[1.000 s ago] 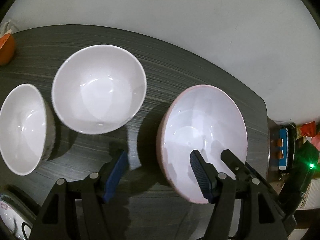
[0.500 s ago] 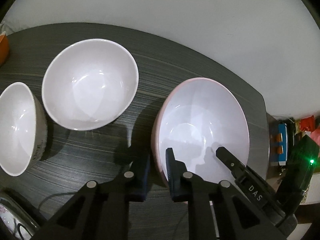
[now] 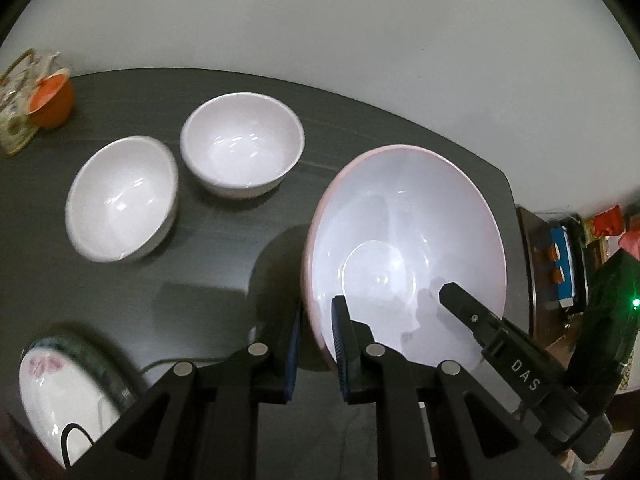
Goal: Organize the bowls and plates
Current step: 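Carry the pink bowl with the left gripper beside the plate stack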
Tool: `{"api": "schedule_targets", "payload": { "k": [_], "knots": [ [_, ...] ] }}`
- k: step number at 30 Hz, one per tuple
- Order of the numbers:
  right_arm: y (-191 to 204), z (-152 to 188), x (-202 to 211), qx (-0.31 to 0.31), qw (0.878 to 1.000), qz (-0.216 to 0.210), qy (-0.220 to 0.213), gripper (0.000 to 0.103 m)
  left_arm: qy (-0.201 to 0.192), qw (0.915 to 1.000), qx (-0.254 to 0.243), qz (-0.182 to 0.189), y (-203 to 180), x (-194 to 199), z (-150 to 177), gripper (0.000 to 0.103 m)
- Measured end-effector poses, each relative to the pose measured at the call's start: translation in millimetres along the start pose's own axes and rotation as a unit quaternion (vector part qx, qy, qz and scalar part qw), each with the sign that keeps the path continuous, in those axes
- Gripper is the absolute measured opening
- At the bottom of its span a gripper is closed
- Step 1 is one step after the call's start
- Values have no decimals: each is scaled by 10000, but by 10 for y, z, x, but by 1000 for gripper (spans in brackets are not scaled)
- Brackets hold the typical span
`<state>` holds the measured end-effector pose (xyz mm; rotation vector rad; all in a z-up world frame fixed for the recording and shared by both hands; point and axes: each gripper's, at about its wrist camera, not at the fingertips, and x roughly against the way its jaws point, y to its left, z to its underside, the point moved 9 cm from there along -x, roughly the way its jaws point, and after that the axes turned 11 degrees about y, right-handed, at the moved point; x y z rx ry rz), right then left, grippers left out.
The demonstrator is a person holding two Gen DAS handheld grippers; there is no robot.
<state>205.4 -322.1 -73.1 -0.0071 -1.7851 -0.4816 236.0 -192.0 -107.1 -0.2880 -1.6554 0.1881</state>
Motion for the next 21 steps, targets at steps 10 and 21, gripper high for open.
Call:
{"api": "schedule_targets", "payload": {
  "k": [10,21],
  "knots": [
    [370,738,262,244,9996,-83,75,18,-203,9996,177,67,298,356,707,16],
    [506,1427,114,266,9989,-154,342,19,-125,9993,357,29,583,210,1304,15]
  ]
}}
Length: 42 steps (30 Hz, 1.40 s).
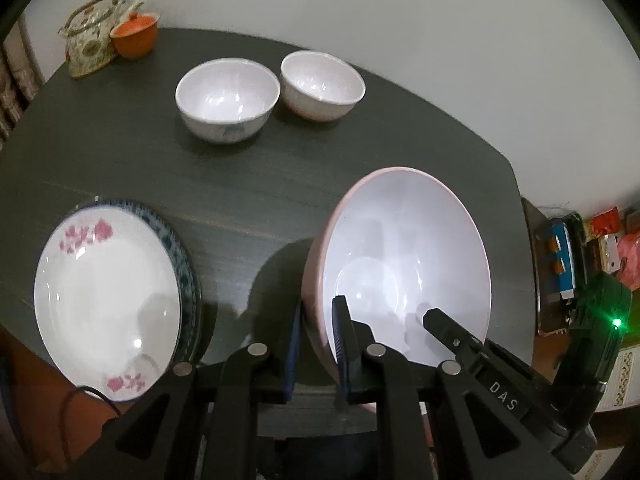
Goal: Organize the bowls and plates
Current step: 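Carry the pink bowl with the left gripper beside the plate stack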
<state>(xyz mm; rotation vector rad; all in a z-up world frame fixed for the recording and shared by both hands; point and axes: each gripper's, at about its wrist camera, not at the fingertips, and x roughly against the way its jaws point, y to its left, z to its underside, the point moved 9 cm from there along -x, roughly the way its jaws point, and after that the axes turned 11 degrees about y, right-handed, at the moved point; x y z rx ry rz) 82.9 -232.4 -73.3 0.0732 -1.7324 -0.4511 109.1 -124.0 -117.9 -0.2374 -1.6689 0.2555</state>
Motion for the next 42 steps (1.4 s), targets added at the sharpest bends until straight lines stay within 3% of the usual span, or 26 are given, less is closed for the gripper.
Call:
{"api": "schedule_targets", "payload": {
  "k": [12,42],
  "knots": [
    [5,453,-306,17,9993,196,314,20,278,9994,141,-116,255,-303,223,15],
    [8,591,-555,22,9975,256,654,25,496,9984,206,-197,361,-515,181,15]
  ]
}}
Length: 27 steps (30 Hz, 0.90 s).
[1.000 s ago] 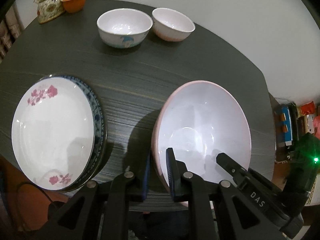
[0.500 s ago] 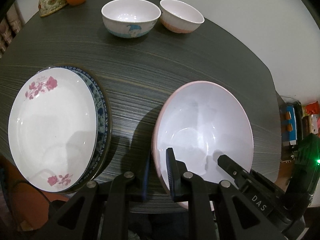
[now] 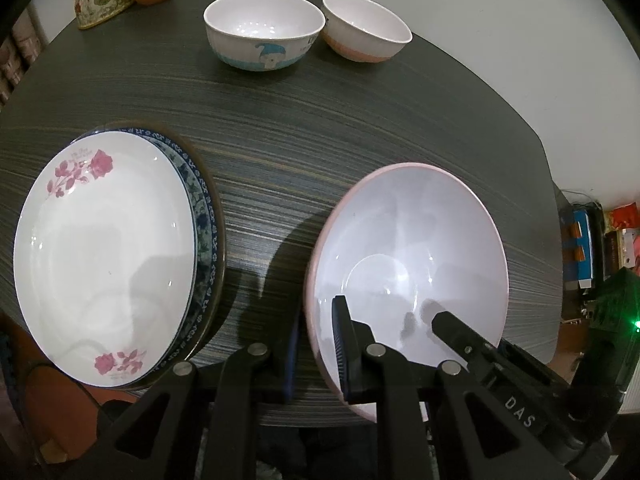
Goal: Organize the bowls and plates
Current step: 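Carry the pink bowl with the left gripper beside the plate stack, then lower the pink bowl onto the table and open the left gripper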
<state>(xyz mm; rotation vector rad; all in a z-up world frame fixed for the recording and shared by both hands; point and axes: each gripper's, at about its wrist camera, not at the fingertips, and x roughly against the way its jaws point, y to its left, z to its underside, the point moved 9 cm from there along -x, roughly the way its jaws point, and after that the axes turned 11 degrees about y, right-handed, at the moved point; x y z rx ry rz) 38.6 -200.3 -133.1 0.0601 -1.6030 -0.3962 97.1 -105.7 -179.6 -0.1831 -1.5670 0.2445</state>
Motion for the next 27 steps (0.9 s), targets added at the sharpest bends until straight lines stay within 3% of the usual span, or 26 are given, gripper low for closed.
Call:
{"api": "schedule_targets", "payload": {
  "k": [7,14,18,22,27],
  "knots": [
    [55,-13,33,73,10000,19,-61,42,-46,10000,35,-29,62,38,-33,16],
    [24,-63,67,44,9999,60,-120,42,-101,9999,66,10,89,106,-69,16],
    [4,-98,104,20,9998,76,-173,43,-193,9998,38,16,83,183,-74,30],
    [3,-142,183,31,9994,158,-313,57,-268,9996,8,58,83,263,-93,31],
    [38,-212,310,97,9985,217,-502,57,-315,9994,50,163,101,377,-137,34]
  ]
}}
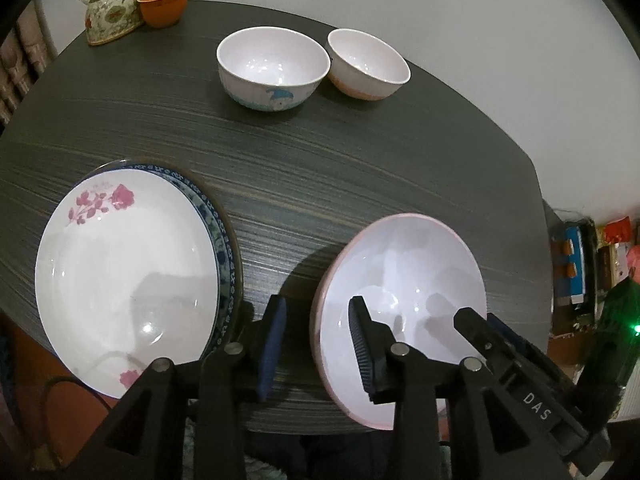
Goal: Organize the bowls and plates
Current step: 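Lower the pink bowl onto the table and open the left gripper, then reach the left gripper to the white blue-print bowl and grip its rim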
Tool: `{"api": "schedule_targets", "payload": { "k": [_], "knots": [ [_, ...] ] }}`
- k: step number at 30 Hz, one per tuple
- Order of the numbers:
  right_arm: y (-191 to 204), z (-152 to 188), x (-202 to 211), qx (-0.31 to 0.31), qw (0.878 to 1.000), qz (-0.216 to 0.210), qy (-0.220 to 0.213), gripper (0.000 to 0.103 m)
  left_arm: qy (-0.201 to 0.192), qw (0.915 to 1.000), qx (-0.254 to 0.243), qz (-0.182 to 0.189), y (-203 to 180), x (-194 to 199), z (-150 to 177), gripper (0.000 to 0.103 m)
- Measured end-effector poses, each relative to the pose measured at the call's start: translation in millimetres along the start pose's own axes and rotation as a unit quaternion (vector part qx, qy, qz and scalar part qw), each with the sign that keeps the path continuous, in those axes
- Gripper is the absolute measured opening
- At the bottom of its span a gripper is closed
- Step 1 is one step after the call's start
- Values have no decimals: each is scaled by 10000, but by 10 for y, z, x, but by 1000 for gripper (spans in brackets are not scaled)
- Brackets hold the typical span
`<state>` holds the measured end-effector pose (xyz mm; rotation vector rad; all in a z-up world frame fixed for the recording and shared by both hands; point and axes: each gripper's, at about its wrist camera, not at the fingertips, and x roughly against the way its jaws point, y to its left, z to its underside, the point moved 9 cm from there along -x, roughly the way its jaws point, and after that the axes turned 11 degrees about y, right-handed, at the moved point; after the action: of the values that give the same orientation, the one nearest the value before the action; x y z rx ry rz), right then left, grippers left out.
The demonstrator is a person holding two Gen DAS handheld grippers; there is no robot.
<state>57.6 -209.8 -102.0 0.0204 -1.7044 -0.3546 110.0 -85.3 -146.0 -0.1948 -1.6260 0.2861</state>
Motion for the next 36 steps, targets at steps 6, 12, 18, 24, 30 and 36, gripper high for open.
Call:
{"api": "schedule_targets", "payload": {
  "k": [6,12,18,24,30,36],
  "knots": [
    [61,-80,98,133,9998,88,-127,57,-283,9996,-47,-14,5,235,-136,47],
    [214,-170,158,362,9989,195,-215,59,-406,9991,75,-10,158,361,-247,51],
    [393,-261,197,546,9980,169,-278,67,-381,9989,273,99,337,376,-316,57],
    [536,-396,218,629,9974,109,-323,68,-490,9978,437,90,528,427,-445,57],
    [725,-595,222,750,9965,67,-354,68,-528,9966,636,39,747,445,-617,58],
    [896,-791,179,823,9961,-108,-288,68,-601,9954,741,-27,898,464,-824,58]
  ]
}}
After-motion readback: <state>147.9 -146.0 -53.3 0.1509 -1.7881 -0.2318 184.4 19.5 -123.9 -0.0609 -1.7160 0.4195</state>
